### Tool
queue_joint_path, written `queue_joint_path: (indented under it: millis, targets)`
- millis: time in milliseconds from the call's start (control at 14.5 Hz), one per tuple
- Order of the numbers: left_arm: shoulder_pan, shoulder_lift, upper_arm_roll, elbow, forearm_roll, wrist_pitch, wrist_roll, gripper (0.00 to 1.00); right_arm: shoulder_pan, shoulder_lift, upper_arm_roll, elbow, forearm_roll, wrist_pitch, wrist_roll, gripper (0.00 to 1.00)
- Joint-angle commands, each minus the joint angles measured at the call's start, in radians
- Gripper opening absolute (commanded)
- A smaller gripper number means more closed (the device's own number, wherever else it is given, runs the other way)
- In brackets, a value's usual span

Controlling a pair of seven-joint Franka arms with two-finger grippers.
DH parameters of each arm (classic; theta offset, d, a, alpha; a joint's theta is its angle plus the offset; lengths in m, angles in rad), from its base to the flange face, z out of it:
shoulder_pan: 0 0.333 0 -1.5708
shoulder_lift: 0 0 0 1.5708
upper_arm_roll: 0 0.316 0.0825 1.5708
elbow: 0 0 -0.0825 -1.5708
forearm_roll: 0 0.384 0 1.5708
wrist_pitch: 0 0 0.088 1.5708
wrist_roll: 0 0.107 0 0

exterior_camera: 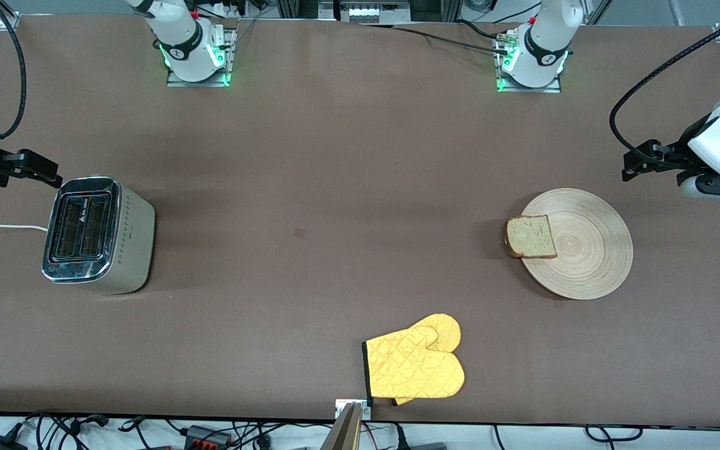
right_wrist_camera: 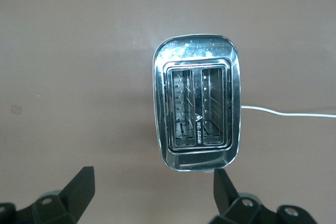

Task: Move plate and put bread in toaster
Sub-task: 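Reach the left gripper toward the wooden plate's rim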

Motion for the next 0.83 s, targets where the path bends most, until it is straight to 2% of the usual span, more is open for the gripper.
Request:
queue_joint_path:
  millis: [0, 553, 760]
  targets:
    - [-0.001, -0.006, -0.004, 0.015, 0.017, -0.019, -0.004, 1.00, -0.001, -0.024, 0.003, -0.015, 0.005, -0.014, 0.005, 1.00]
    - [0.000, -0.006, -0.002, 0.015, 0.017, -0.021, -0.004, 1.00, 0.000, -0.019, 0.003, -0.015, 0.003, -0.011, 0.007, 1.00]
    - [-0.001, 0.042, -0.002, 0.016, 0.009, -0.071, 0.002, 1.00, 0.002, -0.016, 0.003, -0.011, 0.005, -0.004, 0.007, 1.00]
